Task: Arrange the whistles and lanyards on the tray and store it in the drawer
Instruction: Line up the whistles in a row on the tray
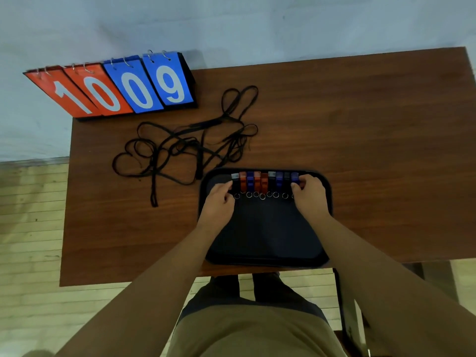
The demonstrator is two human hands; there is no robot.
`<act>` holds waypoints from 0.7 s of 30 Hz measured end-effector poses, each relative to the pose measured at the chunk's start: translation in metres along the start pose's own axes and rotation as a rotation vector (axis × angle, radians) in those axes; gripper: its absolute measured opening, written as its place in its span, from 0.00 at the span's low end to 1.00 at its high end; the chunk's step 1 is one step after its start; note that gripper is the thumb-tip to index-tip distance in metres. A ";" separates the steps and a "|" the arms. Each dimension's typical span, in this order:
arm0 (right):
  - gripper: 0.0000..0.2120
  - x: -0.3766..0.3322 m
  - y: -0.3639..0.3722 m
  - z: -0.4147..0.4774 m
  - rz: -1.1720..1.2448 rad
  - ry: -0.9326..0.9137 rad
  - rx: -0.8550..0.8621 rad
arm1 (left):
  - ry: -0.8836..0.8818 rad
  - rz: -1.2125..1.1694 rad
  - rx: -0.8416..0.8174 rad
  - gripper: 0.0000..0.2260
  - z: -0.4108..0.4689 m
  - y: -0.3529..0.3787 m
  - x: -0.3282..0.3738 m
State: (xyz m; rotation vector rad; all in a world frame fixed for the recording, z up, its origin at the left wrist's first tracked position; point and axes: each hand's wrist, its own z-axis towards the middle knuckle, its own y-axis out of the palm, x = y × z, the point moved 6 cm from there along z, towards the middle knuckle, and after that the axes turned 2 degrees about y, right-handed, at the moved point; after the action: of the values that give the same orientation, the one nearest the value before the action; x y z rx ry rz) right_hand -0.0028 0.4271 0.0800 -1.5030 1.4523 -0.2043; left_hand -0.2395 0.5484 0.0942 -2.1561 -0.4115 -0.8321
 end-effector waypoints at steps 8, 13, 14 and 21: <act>0.10 -0.007 -0.003 0.002 -0.002 -0.046 -0.016 | -0.002 0.016 0.014 0.20 -0.001 0.000 0.003; 0.15 -0.011 -0.014 -0.001 -0.026 -0.059 -0.019 | -0.004 0.031 0.027 0.23 -0.002 -0.005 0.010; 0.15 -0.013 -0.017 -0.002 -0.036 -0.068 -0.014 | -0.006 0.033 0.042 0.22 -0.002 -0.007 0.011; 0.17 -0.067 -0.035 0.003 -0.028 -0.195 0.010 | 0.002 0.047 0.114 0.18 -0.001 -0.032 0.015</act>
State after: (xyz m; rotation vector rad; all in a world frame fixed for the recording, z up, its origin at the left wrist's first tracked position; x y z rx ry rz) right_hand 0.0046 0.4772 0.1362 -1.4923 1.2735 -0.0795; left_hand -0.2462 0.5686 0.1229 -2.0515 -0.3965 -0.7664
